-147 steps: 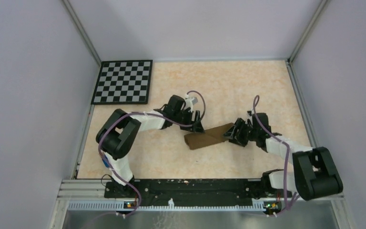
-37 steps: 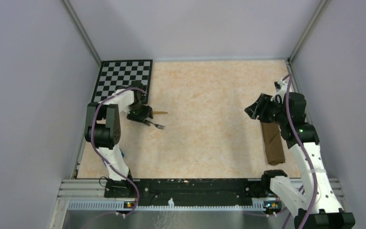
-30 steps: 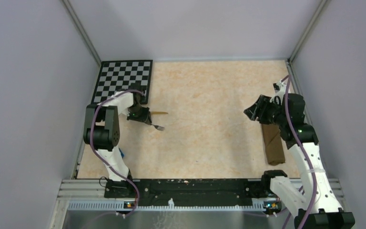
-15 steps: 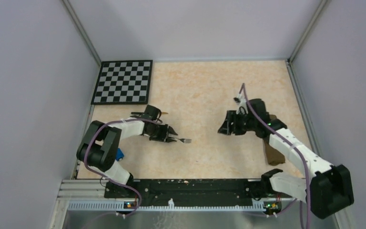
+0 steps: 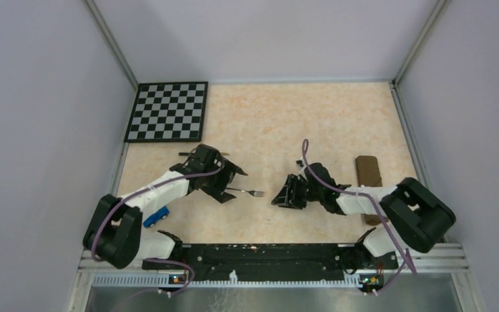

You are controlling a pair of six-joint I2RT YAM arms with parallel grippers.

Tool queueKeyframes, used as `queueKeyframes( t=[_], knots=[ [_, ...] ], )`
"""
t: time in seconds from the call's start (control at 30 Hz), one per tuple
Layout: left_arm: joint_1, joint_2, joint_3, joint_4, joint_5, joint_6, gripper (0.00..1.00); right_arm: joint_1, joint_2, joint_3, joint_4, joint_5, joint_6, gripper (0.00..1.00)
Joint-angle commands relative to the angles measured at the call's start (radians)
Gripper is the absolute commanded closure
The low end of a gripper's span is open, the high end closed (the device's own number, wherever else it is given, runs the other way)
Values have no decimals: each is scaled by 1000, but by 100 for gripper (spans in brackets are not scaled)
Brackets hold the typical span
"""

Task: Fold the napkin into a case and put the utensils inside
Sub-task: Rotate the fork at the center of the board.

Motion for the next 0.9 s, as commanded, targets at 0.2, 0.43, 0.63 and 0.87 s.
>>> queueKeyframes(
  t=[0.2, 0.43, 0.63, 0.87],
  knots=[
    [13, -86, 23, 159, -91, 1030, 7, 62, 378, 153, 350, -21, 129, 76],
    [14, 165, 218, 163, -55, 1277, 13, -22, 452, 271, 196, -47, 14, 81],
    [9, 285, 173, 228, 58, 1185, 26, -135, 573, 475, 14, -160, -136, 85],
    [-47, 207, -89, 451, 238, 1027, 31, -180, 656, 819, -352, -127, -348, 86]
  ],
)
